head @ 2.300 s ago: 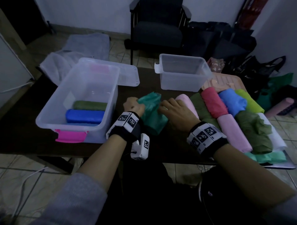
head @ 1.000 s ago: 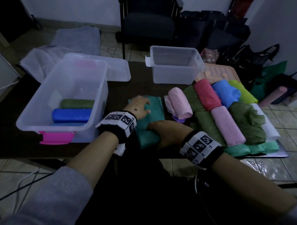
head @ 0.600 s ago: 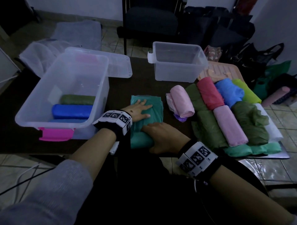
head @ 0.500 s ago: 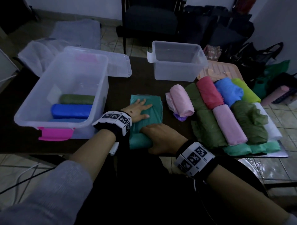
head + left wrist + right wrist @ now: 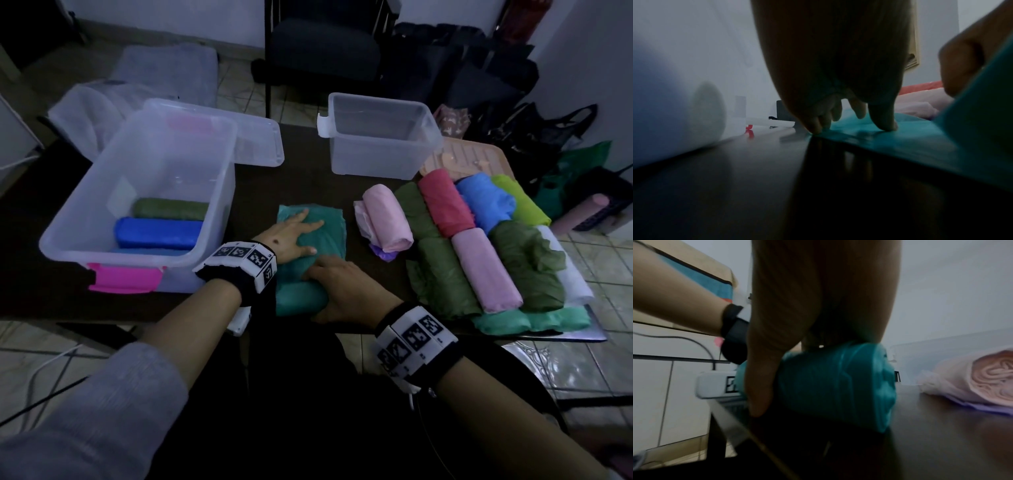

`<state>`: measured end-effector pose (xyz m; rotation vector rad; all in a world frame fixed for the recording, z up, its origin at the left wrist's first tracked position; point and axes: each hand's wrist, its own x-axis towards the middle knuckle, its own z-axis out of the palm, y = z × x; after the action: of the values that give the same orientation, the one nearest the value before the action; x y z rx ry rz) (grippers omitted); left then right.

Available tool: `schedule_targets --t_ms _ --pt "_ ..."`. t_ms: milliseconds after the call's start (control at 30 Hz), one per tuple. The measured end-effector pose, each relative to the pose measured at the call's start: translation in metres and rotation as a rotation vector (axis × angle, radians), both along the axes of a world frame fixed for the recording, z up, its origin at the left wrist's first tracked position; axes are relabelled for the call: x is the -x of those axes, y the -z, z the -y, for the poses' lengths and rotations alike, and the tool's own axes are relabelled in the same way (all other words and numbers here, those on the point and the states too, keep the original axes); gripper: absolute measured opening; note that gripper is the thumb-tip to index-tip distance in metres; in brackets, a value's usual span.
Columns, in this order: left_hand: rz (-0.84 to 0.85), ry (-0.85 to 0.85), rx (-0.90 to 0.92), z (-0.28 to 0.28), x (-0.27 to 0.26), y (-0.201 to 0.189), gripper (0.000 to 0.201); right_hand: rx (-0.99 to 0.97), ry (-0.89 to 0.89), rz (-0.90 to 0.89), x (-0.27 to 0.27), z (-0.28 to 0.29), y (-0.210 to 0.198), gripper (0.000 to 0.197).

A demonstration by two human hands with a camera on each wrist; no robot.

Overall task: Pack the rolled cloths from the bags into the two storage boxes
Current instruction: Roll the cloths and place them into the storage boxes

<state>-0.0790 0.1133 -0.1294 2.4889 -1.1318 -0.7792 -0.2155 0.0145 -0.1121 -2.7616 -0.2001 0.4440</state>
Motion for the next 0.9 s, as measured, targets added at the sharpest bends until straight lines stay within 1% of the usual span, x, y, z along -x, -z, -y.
schedule_targets --t_ms 67,133,200,267,300,400,467,500,567,633,700,767,833,900 --pt "0.003 -0.049 0.065 -0.004 0.002 -0.002 0.063 0.01 0.0 -0.043 -0.005 0.003 -0.001 0.062" --pt "0.044 -0.103 0.128 -0.006 0.008 -0.005 0.06 -0.026 0.005 -0.088 -0.009 0.004 0.0 0.065" --pt "0.117 -0.163 0.212 -0.008 0.016 -0.007 0.052 -0.073 0.034 -0.102 -0.013 0.005 0.001 0.072" --pt "0.153 -0.224 0.283 -0.011 0.026 -0.01 0.04 -0.115 0.108 -0.114 -0.015 0.008 0.0 0.079" --pt "0.137 -0.263 0.292 -0.013 0.03 -0.012 0.034 -0.139 0.143 -0.121 -0.015 0.01 0.0 0.078" --pt "0.052 -0.39 0.277 -0.023 0.045 -0.023 0.016 -0.169 0.192 -0.125 -0.017 0.015 0.0 0.067" --pt "0.063 -0.375 0.263 -0.032 0.052 -0.033 0.009 -0.169 0.203 -0.143 -0.017 0.018 -0.003 0.063" --pt "0.062 -0.341 0.254 -0.036 0.053 -0.038 0.009 -0.169 0.204 -0.148 -0.019 0.019 -0.003 0.06" --pt "0.004 -0.253 0.199 -0.044 0.055 -0.048 0.017 -0.153 0.186 -0.159 -0.021 0.021 -0.004 0.057" --pt "-0.079 -0.187 0.136 -0.047 0.056 -0.054 0.032 -0.126 0.172 -0.16 -0.022 0.023 -0.002 0.06" --pt "-0.104 -0.138 0.071 -0.048 0.055 -0.055 0.05 -0.128 0.181 -0.149 -0.022 0.025 0.002 0.067" --pt "-0.104 -0.12 0.03 -0.047 0.054 -0.051 0.061 -0.131 0.217 -0.118 -0.018 0.025 0.003 0.084" --pt "-0.073 -0.116 0.018 -0.044 0.053 -0.047 0.068 -0.171 0.331 -0.099 -0.01 0.025 0.002 0.108" --pt "-0.027 -0.104 -0.004 -0.04 0.054 -0.045 0.071 -0.227 0.433 -0.089 0.0 0.023 0.001 0.123"
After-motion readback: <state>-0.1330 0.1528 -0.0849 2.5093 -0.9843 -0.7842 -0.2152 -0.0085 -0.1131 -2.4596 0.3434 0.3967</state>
